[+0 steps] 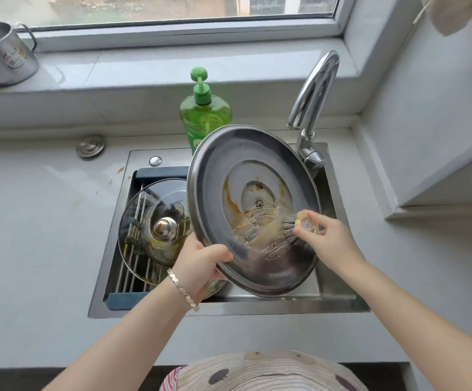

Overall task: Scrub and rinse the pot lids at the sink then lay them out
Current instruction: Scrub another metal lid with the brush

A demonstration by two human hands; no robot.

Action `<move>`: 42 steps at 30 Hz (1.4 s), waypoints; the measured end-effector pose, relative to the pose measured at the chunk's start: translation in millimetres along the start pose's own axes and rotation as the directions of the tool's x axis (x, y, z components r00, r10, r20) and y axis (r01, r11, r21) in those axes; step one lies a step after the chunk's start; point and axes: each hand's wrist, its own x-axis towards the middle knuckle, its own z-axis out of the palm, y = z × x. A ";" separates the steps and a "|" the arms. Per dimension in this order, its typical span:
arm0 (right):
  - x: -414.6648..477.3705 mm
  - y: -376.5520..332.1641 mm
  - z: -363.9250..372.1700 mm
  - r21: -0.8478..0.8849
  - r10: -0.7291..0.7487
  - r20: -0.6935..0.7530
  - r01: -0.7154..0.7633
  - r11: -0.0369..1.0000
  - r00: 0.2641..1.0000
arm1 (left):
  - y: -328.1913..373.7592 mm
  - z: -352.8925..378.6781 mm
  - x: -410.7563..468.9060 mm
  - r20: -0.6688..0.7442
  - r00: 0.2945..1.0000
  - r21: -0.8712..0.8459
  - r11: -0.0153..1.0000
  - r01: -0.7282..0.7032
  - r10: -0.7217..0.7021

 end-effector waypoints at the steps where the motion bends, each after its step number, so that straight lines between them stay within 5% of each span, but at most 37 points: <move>1: -5.7 -0.7 4.8 0.009 -0.017 0.037 0.017 1.000 0.999 | 0.1 2.0 -0.3 -0.001 1.000 0.022 1.000 -0.003 0.003; 4: -27.3 -14.6 25.2 0.141 -0.154 0.268 0.120 0.983 0.951 | -4.7 7.1 2.0 0.001 1.000 0.040 0.999 0.028 -0.028; 9: 11.9 4.2 1.1 0.013 -0.041 -0.010 0.041 0.999 0.999 | -5.2 5.3 1.7 0.020 0.999 0.048 0.998 0.039 -0.040; 14: -23.2 -9.4 22.9 0.133 -0.196 0.241 0.168 0.977 0.951 | -4.7 7.8 1.0 0.024 0.998 0.097 0.994 0.051 -0.054; 18: 9.2 -0.8 -1.4 0.057 -0.046 -0.037 0.048 0.997 0.998 | -4.6 7.5 -4.3 0.055 0.997 0.103 0.993 0.050 -0.056; 23: -17.7 -19.1 21.6 0.118 -0.217 0.209 0.196 0.973 0.953 | -4.5 10.9 -2.2 0.091 0.991 0.085 0.992 0.088 -0.096; 28: 10.1 -18.1 -1.3 0.003 -0.088 -0.048 0.088 0.996 0.995 | -2.9 7.3 -5.7 0.118 0.989 0.092 0.993 0.074 -0.084; 32: -14.4 -22.9 16.2 0.073 -0.194 0.192 0.183 0.980 0.962 | -5.5 8.4 -6.3 0.115 0.990 0.110 0.991 0.073 -0.085; 37: 13.7 -9.7 -1.4 0.022 -0.042 -0.044 0.044 0.999 0.998 | -2.3 8.0 -9.0 0.124 0.990 0.106 0.993 0.056 -0.069; 42: -14.4 -19.9 22.7 0.133 -0.195 0.171 0.173 0.976 0.966 | -5.0 10.9 -6.3 0.112 0.992 0.156 0.987 0.035 -0.053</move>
